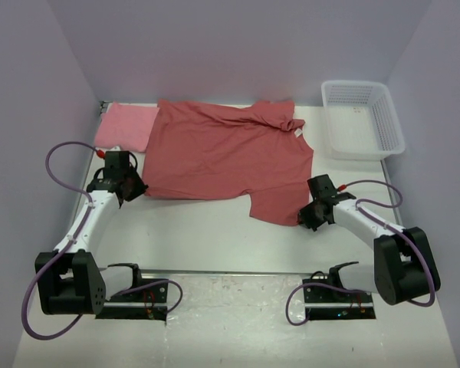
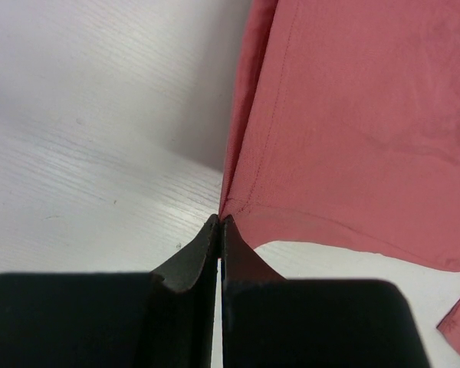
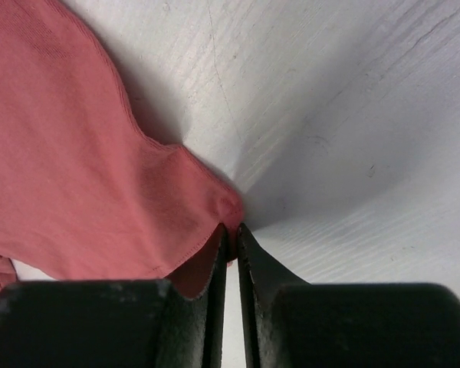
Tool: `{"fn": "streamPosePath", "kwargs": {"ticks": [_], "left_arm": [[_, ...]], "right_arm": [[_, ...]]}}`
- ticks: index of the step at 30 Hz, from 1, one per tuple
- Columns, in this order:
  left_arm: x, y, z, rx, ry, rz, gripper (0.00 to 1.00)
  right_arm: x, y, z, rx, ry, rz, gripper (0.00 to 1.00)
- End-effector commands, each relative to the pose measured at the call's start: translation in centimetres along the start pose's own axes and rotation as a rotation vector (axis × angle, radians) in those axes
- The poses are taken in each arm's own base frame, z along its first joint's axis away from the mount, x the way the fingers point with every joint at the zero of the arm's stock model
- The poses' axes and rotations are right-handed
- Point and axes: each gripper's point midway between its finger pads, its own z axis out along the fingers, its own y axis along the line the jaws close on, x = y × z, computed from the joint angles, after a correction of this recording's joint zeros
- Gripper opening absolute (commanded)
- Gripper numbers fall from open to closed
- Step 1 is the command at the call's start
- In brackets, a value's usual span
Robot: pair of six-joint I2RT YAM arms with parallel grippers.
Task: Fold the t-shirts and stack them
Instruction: Flatten out the tshirt
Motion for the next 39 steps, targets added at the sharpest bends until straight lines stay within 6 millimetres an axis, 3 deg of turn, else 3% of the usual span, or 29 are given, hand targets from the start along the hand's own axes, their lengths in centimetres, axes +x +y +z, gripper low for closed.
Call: {"fn": "streamPosePath", "kwargs": {"ticks": [1,2,7,8,10,11,13,15,17,18,19,20,21,22,24,28,30,31,33,39], "left_arm": [[-0.4,-0.3,0.2,0.011,-0.025,-0.023,0.00],[-0.4,-0.3,0.3,0.008,-0.022,-0.024,0.00],[-0.1,0.1,0.6,-0.006,-0.020,-0.023,0.00],[-0.1,0.1,0.6,-0.005,-0.023,-0.016,0.00],[-0.2,0.0,0.6,0.006,-0.035,-0.005,0.00],[-0.4,-0.1,0.3,0.020,-0.045,0.011,0.00],[-1.2,-0.4,-0.2,0.033,-0.073,0.022,0.00],[-2.5,-1.0,-1.4,0.053,-0.127,0.032,0.00],[-4.4,-1.8,-3.1,0.083,-0.196,0.049,0.00],[-4.9,-2.0,-3.3,0.086,-0.207,0.047,0.00],[-5.6,-2.3,-4.2,0.101,-0.238,0.047,0.00],[-6.3,-3.2,-4.8,0.142,-0.264,0.049,0.00],[-7.5,-3.8,-5.8,0.168,-0.302,0.050,0.00],[-8.3,-4.3,-6.7,0.187,-0.330,0.048,0.00],[-9.9,-6.6,-9.6,0.274,-0.398,0.076,0.00],[-13.4,-8.6,-14.9,0.358,-0.536,0.100,0.00],[-15.0,-9.9,-18.4,0.432,-0.608,0.124,0.00],[-15.3,-10.5,-20.4,0.478,-0.648,0.145,0.00],[-16.4,-11.9,-24.8,0.580,-0.734,0.179,0.00],[-17.5,-13.4,-36.7,0.765,-0.941,0.280,0.00]], "right_arm": [[-0.5,-0.2,0.0,0.005,-0.038,0.012,0.09],[-0.5,-0.1,0.0,0.001,-0.035,0.004,0.00],[-0.9,0.7,-0.4,-0.023,-0.053,-0.070,0.00],[-1.3,1.9,-1.2,-0.053,-0.077,-0.131,0.00],[-2.9,2.5,-2.4,-0.037,-0.163,-0.218,0.00],[-4.0,4.6,-4.2,-0.091,-0.215,-0.252,0.00],[-6.1,6.1,-6.7,-0.130,-0.321,-0.338,0.00],[-8.5,9.4,-11.3,-0.246,-0.446,-0.365,0.00],[-11.6,12.8,-17.9,-0.338,-0.613,-0.461,0.00],[-11.8,13.1,-18.2,-0.351,-0.622,-0.456,0.00],[-12.9,14.7,-21.1,-0.390,-0.687,-0.509,0.00],[-13.5,15.2,-22.6,-0.394,-0.718,-0.518,0.00],[-13.5,15.9,-23.3,-0.406,-0.718,-0.559,0.00],[-13.9,17.2,-26.2,-0.456,-0.756,-0.616,0.00],[-14.3,17.8,-28.6,-0.497,-0.796,-0.625,0.00],[-14.6,18.1,-35.6,-0.622,-0.898,-0.682,0.00],[-14.1,17.5,-38.1,-0.676,-0.916,-0.696,0.00],[-14.0,16.6,-41.0,-0.725,-0.959,-0.701,0.00],[-13.6,15.3,-43.3,-0.760,-0.980,-0.715,0.00],[-11.6,10.1,-53.6,-0.985,-1.114,-0.733,0.00]]}}
